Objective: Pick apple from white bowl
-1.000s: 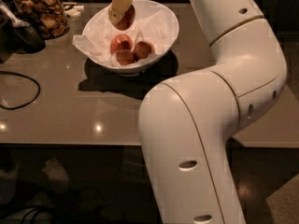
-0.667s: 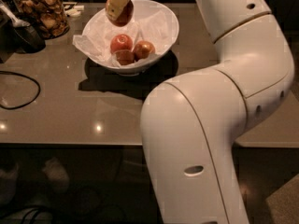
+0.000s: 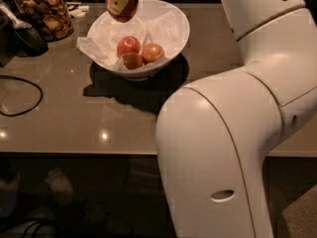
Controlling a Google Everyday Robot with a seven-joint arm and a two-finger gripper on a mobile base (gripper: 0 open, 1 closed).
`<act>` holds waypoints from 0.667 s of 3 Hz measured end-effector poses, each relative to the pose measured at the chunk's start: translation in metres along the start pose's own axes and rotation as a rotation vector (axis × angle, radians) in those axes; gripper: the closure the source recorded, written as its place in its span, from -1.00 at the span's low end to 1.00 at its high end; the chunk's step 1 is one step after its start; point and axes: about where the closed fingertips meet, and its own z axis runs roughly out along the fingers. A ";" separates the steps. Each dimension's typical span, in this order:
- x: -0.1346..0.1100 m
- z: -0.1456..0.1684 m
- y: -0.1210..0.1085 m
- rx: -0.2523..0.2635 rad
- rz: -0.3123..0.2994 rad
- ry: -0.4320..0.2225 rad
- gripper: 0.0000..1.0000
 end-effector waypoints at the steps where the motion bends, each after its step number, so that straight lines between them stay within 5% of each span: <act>1: 0.001 -0.026 0.026 -0.018 -0.018 -0.043 1.00; 2: -0.001 -0.021 0.026 -0.017 -0.016 -0.047 1.00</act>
Offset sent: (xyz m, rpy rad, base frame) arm -0.0872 -0.0285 0.0035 0.0365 0.0327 0.0650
